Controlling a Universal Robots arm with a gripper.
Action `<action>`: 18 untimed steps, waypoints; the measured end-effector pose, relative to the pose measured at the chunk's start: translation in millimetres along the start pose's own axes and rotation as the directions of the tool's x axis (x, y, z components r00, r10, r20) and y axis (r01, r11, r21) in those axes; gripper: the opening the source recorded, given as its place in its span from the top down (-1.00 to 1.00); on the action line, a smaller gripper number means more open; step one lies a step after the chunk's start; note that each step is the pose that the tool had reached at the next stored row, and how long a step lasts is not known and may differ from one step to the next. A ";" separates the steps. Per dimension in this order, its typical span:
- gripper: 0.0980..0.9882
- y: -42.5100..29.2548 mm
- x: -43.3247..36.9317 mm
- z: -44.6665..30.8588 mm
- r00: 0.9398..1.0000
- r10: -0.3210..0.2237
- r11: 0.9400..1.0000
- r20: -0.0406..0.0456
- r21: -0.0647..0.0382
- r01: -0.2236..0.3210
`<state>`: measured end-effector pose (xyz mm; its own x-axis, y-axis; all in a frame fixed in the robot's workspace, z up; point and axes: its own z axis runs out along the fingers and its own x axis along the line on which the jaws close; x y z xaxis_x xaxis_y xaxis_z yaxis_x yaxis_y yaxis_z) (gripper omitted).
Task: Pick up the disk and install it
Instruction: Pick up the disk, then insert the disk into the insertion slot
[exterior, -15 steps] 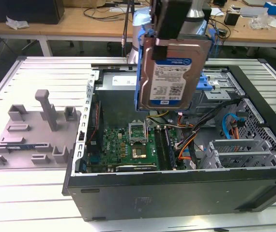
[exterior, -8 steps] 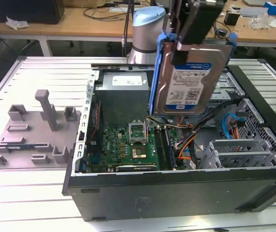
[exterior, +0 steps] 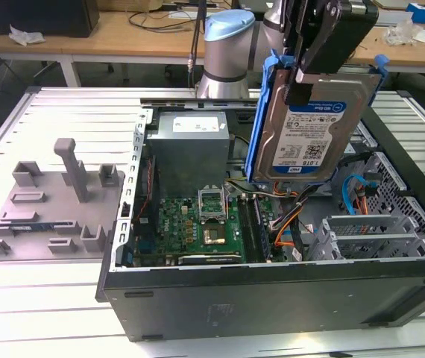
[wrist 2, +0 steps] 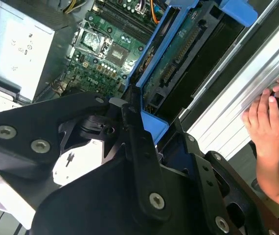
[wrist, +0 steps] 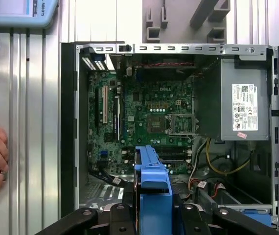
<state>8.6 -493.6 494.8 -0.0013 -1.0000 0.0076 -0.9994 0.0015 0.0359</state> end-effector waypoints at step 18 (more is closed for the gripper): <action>0.40 -0.9 2.9 0.3 1.000 -0.001 1.000 0.017 0.000 0.001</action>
<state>9.5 -496.5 494.5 -0.0011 -1.0000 -0.0097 -0.9994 0.0007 0.0359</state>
